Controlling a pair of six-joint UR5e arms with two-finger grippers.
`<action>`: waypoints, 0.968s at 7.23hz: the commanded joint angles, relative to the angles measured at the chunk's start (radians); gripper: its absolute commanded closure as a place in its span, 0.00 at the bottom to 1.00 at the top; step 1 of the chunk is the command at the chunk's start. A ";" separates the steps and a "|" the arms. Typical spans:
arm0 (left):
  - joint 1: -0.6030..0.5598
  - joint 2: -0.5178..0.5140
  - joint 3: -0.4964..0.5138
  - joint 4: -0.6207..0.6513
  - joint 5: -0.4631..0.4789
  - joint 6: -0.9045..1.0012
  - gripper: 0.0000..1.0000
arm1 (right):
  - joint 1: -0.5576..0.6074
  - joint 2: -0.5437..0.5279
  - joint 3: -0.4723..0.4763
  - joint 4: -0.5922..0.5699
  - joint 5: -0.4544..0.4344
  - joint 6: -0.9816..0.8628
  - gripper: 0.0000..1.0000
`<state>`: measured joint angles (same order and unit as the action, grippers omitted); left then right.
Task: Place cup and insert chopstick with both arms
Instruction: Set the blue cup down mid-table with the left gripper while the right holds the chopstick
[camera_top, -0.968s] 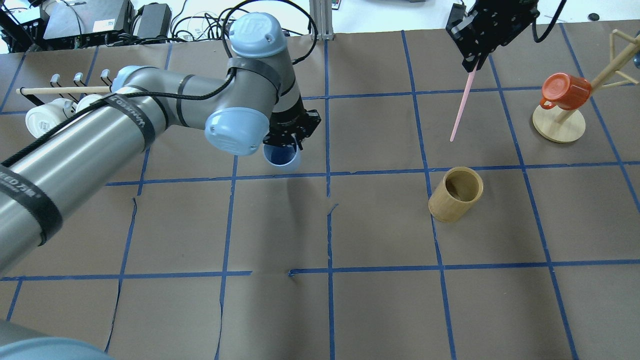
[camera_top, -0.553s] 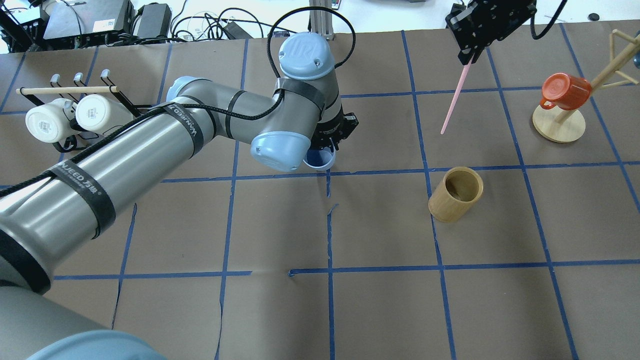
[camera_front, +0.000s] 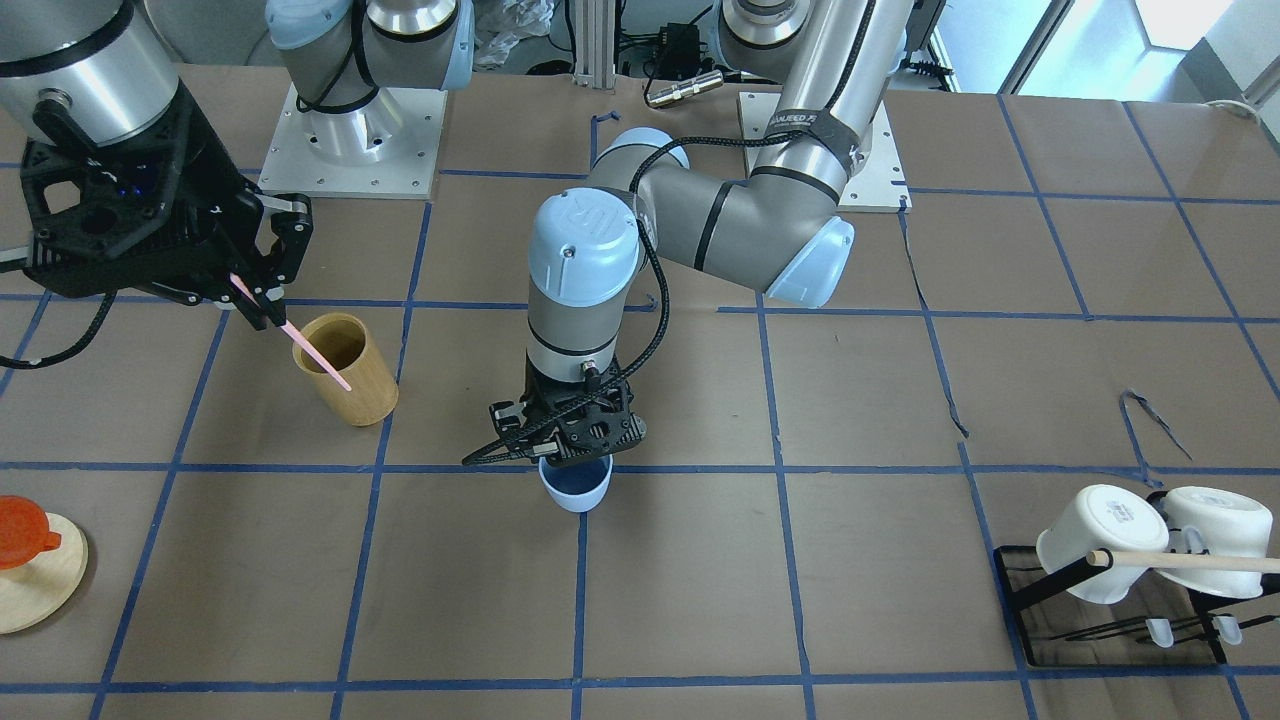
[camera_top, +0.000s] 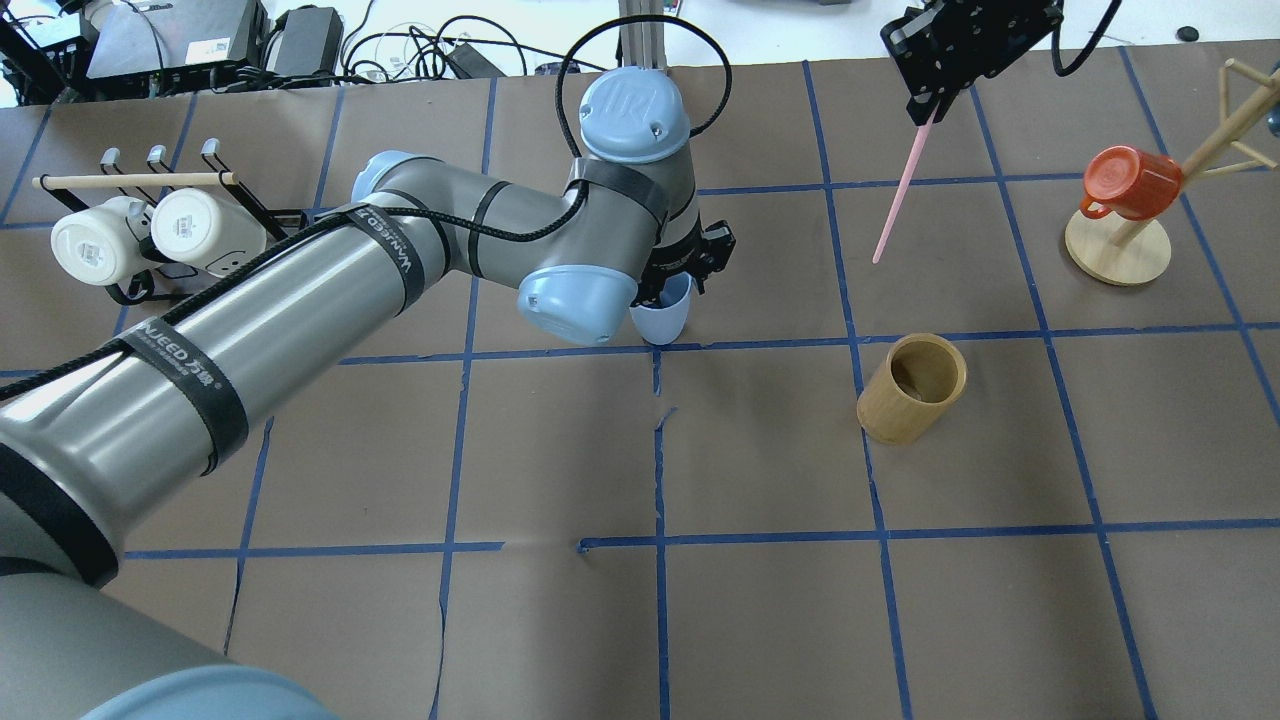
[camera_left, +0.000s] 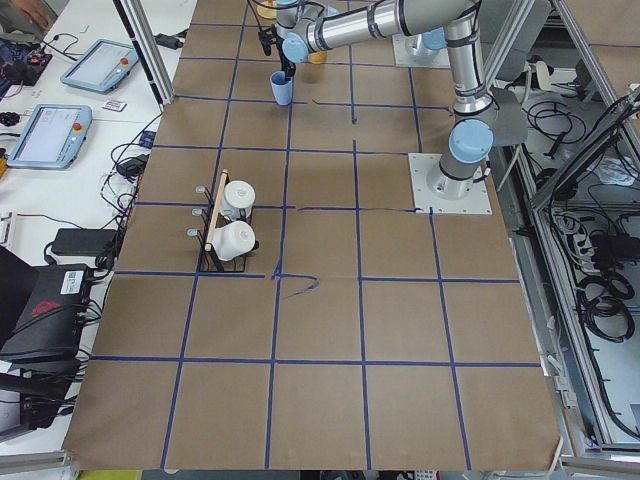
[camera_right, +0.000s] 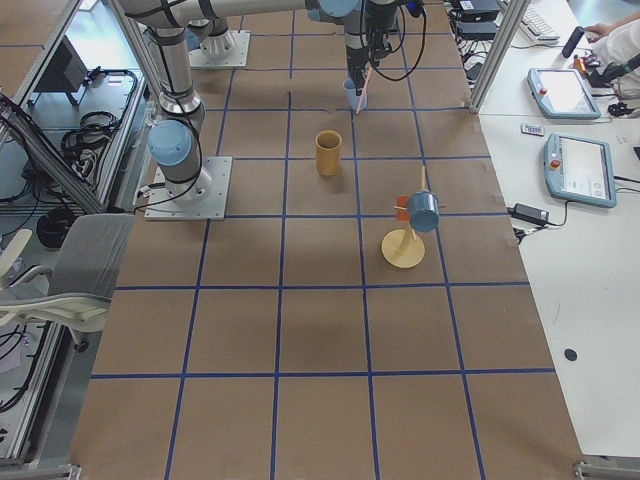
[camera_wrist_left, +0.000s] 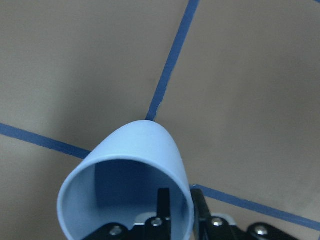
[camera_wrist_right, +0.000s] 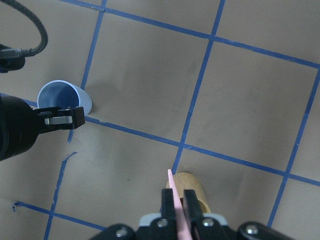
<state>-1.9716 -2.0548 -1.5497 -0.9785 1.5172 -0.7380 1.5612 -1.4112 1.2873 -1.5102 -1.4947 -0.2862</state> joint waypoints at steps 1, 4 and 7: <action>0.049 0.048 0.142 -0.255 0.001 0.124 0.00 | 0.035 0.000 -0.002 -0.013 0.025 0.028 1.00; 0.138 0.206 0.180 -0.416 0.004 0.388 0.00 | 0.138 0.017 0.006 -0.125 0.011 0.102 1.00; 0.261 0.394 0.085 -0.612 0.055 0.657 0.00 | 0.223 0.028 0.052 -0.215 0.008 0.183 1.00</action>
<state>-1.7621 -1.7365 -1.4213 -1.5206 1.5359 -0.1997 1.7647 -1.3873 1.3180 -1.6917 -1.4869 -0.1195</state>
